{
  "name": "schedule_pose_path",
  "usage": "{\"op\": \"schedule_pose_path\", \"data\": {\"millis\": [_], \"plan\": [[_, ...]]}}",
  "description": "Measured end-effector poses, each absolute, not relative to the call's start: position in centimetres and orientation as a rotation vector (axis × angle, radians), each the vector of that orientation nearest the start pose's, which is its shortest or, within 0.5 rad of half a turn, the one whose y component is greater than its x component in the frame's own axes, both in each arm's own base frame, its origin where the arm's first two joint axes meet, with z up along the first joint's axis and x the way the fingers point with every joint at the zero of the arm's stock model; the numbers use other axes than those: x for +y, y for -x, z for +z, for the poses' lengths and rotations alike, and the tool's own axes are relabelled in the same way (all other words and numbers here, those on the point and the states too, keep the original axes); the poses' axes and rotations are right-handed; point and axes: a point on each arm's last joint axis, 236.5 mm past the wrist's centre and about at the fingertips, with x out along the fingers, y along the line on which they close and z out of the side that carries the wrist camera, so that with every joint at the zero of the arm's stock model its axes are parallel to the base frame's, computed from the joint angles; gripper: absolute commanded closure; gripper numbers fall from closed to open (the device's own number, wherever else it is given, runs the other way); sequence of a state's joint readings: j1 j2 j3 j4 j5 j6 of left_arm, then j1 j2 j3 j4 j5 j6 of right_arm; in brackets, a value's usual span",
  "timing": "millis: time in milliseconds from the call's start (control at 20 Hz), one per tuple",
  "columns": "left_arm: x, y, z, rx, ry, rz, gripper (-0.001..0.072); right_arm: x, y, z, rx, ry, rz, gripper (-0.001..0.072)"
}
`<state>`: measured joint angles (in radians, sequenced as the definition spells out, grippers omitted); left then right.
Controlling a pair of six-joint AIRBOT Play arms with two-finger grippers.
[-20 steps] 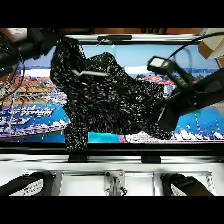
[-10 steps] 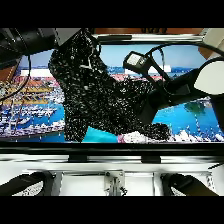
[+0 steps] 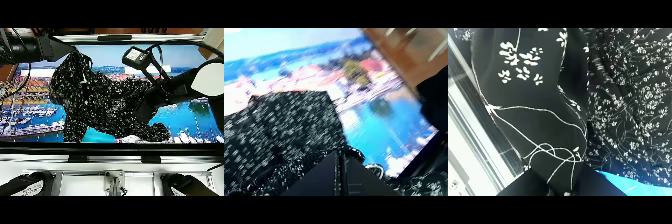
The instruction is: Fold the shirts.
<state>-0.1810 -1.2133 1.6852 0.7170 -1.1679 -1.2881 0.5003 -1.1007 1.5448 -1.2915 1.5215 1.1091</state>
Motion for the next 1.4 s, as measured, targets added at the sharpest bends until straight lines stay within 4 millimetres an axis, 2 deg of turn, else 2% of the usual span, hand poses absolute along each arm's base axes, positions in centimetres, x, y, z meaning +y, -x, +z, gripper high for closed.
{"op": "schedule_pose_path", "data": {"millis": [150,350,450,600,750,900,1000,1250,1300,1350,1400], "plan": [[-22.9,-38.1,32.1,0.570,0.262,-0.864,0.0657,22.4,-27.6,19.5,0.917,0.493,0.929,0.0659],[-22.3,-38.5,35.4,0.471,0.253,-0.845,0.0657,22.5,-27.7,19.5,0.913,0.491,0.927,0.0660],[-21.9,-38.2,36.1,0.461,0.240,-0.843,0.0658,22.6,-27.9,19.6,0.904,0.490,0.925,0.0660],[-20.9,-37.8,34.8,0.525,0.195,-0.819,0.0658,22.7,-28.1,19.9,0.886,0.488,0.923,0.0660],[-18.7,-38.2,32.5,0.599,0.113,-0.734,0.0658,22.7,-28.2,20.5,0.856,0.487,0.919,0.0660],[-17.5,-38.8,31.4,0.629,0.084,-0.676,0.0657,22.8,-28.3,21.4,0.815,0.484,0.915,0.0661],[-18.5,-38.7,31.4,0.630,0.096,-0.701,0.0657,22.9,-28.5,21.8,0.795,0.480,0.911,0.0660],[-23.5,-37.3,32.1,0.606,0.118,-0.851,0.0648,23.6,-30.1,23.3,0.704,0.443,0.884,0.0660],[-23.9,-37.2,32.2,0.598,0.119,-0.861,0.0558,23.6,-30.4,23.6,0.684,0.443,0.872,0.0660],[-24.1,-37.1,32.5,0.588,0.120,-0.868,0.0429,23.6,-31.0,24.2,0.655,0.442,0.855,0.0660],[-24.4,-37.1,33.0,0.568,0.124,-0.873,0.0356,23.6,-31.5,24.9,0.620,0.434,0.839,0.0660]]}}
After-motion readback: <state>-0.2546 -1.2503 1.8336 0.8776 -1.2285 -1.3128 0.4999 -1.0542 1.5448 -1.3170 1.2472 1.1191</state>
